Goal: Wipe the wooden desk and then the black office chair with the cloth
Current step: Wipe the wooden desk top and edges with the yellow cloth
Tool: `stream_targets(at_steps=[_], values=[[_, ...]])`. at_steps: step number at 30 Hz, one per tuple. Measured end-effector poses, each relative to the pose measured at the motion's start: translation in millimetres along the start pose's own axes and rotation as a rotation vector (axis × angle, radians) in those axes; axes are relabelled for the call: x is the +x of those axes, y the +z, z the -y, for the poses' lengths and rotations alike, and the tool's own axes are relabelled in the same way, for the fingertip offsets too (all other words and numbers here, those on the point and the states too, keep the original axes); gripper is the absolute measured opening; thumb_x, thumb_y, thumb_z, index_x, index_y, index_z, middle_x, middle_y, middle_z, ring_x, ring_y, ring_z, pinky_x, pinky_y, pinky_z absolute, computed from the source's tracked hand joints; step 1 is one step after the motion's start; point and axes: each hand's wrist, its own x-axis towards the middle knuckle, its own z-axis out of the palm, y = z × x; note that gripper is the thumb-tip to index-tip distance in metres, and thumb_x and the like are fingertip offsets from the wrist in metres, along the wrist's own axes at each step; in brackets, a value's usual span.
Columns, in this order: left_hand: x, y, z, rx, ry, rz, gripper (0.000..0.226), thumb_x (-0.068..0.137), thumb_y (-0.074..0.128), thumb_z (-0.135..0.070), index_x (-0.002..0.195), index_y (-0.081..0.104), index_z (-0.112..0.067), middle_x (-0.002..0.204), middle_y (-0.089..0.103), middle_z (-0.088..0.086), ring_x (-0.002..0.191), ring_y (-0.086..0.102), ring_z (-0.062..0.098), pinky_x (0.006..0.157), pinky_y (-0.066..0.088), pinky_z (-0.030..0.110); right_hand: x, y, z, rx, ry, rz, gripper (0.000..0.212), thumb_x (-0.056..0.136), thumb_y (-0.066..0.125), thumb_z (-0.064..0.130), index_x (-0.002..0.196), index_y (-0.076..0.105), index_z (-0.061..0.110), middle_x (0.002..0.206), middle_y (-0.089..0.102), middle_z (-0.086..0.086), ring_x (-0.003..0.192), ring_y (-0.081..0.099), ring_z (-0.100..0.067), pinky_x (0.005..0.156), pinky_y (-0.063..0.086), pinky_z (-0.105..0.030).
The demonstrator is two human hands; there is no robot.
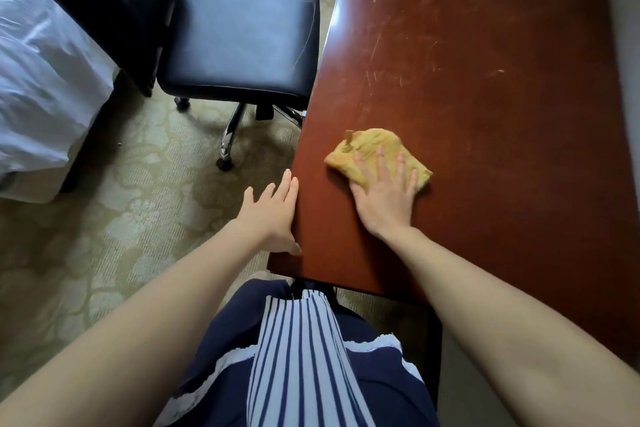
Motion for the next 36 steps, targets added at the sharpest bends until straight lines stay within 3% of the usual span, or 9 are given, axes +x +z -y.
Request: stream_targets(at_steps=[3, 6, 10, 13, 18, 25, 31, 33, 36], values=[[1, -5, 9, -0.024, 0.061, 0.032, 0.111, 0.076, 0.070, -0.027, 0.150, -0.013, -0.017, 0.156, -0.023, 0.000, 0.145, 0.007, 0.022, 0.114, 0.008, 0.054, -23, 10, 30, -0.034, -0.214, 0.014, 0.053, 0.095, 0.031, 0.054, 0.146, 0.016, 0.047, 0.159, 0.004, 0.003, 0.145, -0.009, -0.032, 0.112, -0.014, -0.052], [1, -14, 21, -0.052, 0.120, 0.023, 0.092, 0.081, 0.053, -0.009, 0.151, -0.005, -0.024, 0.159, -0.013, -0.001, 0.144, 0.015, 0.019, 0.115, 0.011, 0.051, -51, 18, 42, -0.048, -0.404, 0.022, 0.051, 0.095, 0.031, 0.054, 0.144, 0.027, 0.042, 0.158, 0.013, 0.001, 0.145, -0.004, -0.034, 0.111, -0.015, -0.052], [2, -21, 27, 0.009, 0.151, -0.118, 0.069, 0.089, 0.040, -0.010, 0.151, 0.010, -0.019, 0.159, 0.004, -0.001, 0.145, 0.013, 0.017, 0.116, 0.013, 0.047, -83, 21, 17, -0.112, -0.682, 0.003, 0.052, 0.089, 0.053, 0.047, 0.139, 0.043, 0.036, 0.150, 0.037, -0.005, 0.139, 0.026, -0.039, 0.111, 0.012, -0.061], [2, -14, 15, 0.054, 0.137, -0.161, 0.067, 0.094, 0.041, -0.015, 0.152, 0.006, -0.016, 0.160, -0.001, 0.002, 0.146, 0.003, 0.020, 0.117, 0.009, 0.046, -100, 20, -15, -0.154, -0.733, -0.044, 0.054, 0.081, 0.064, 0.040, 0.133, 0.053, 0.031, 0.141, 0.049, -0.004, 0.131, 0.042, -0.036, 0.104, 0.031, -0.059], [2, -5, -16, 0.080, 0.173, -0.156, 0.080, 0.095, 0.047, -0.024, 0.150, -0.009, -0.012, 0.158, -0.013, 0.010, 0.145, -0.012, 0.026, 0.115, 0.000, 0.050, -129, 12, -72, -0.007, -0.458, -0.115, 0.050, 0.081, 0.045, 0.032, 0.129, 0.058, 0.024, 0.136, 0.053, -0.006, 0.128, 0.046, -0.035, 0.109, 0.028, -0.047], [9, -8, -58, 0.109, 0.148, -0.129, 0.090, 0.093, 0.053, -0.038, 0.148, -0.010, -0.005, 0.156, -0.016, 0.017, 0.144, -0.010, 0.038, 0.114, 0.002, 0.055, -110, -12, -163, 0.060, 0.147, -0.096, 0.053, 0.097, 0.046, 0.027, 0.143, 0.022, 0.038, 0.154, 0.024, 0.003, 0.144, 0.017, -0.023, 0.116, 0.014, -0.043], [14, -11, -74, 0.151, 0.145, -0.127, 0.104, 0.086, 0.061, -0.047, 0.147, -0.011, -0.002, 0.156, -0.016, 0.019, 0.143, -0.009, 0.040, 0.113, 0.003, 0.057, -61, -16, -148, 0.139, 0.516, -0.015, 0.049, 0.098, 0.026, 0.051, 0.146, 0.012, 0.049, 0.159, 0.003, 0.005, 0.146, -0.005, -0.025, 0.116, -0.002, -0.047], [15, -12, -77, 0.238, 0.186, -0.134, 0.112, 0.081, 0.064, -0.052, 0.147, -0.011, -0.002, 0.156, -0.016, 0.019, 0.143, -0.009, 0.040, 0.112, 0.004, 0.058, -59, -10, -129, 0.142, 0.536, -0.019, 0.050, 0.097, 0.024, 0.055, 0.145, 0.008, 0.051, 0.160, -0.001, 0.006, 0.145, -0.011, -0.026, 0.114, -0.007, -0.048], [18, -14, -79, 0.295, 0.211, -0.153, 0.122, 0.073, 0.067, -0.061, 0.148, -0.010, -0.003, 0.156, -0.015, 0.019, 0.144, -0.008, 0.039, 0.112, 0.004, 0.059, -70, -4, -104, 0.107, 0.378, -0.043, 0.050, 0.097, 0.026, 0.055, 0.144, 0.008, 0.053, 0.159, 0.000, 0.006, 0.145, -0.012, -0.025, 0.114, -0.011, -0.047]])
